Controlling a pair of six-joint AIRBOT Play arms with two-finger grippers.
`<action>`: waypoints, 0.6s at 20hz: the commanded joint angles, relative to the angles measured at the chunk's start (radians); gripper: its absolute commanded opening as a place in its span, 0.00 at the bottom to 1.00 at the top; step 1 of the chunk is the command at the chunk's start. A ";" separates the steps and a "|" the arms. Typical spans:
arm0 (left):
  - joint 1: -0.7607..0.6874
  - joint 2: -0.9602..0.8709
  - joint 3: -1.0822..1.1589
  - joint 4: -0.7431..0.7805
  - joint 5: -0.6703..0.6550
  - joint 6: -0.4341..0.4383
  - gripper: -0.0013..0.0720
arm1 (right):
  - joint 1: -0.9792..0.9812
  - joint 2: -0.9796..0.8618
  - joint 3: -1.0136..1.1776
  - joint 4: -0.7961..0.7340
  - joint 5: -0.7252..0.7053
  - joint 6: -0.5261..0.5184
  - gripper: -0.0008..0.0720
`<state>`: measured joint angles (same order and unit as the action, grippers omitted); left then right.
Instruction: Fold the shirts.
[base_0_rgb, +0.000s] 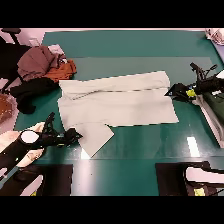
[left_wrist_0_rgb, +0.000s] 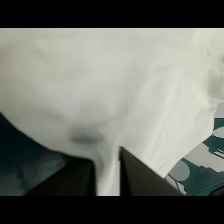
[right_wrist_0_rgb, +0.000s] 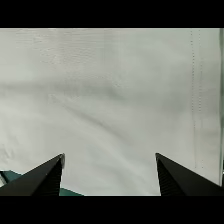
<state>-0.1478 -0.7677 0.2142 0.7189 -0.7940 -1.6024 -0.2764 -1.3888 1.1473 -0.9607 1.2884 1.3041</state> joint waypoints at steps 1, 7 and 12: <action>0.000 -0.052 0.016 -0.210 0.046 0.163 0.06 | 0.001 0.001 0.000 -0.003 0.021 0.007 0.91; 0.000 -0.050 0.322 -0.194 -0.078 0.080 0.06 | 0.001 0.001 0.000 -0.062 0.040 0.017 0.91; 0.000 -0.050 0.472 -0.090 -0.036 0.000 0.06 | 0.000 0.000 -0.001 -0.152 0.025 0.025 0.91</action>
<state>-0.1478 -0.8169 0.6106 0.5732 -0.8387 -1.5528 -0.2764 -1.3888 1.1473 -1.0409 1.3243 1.3220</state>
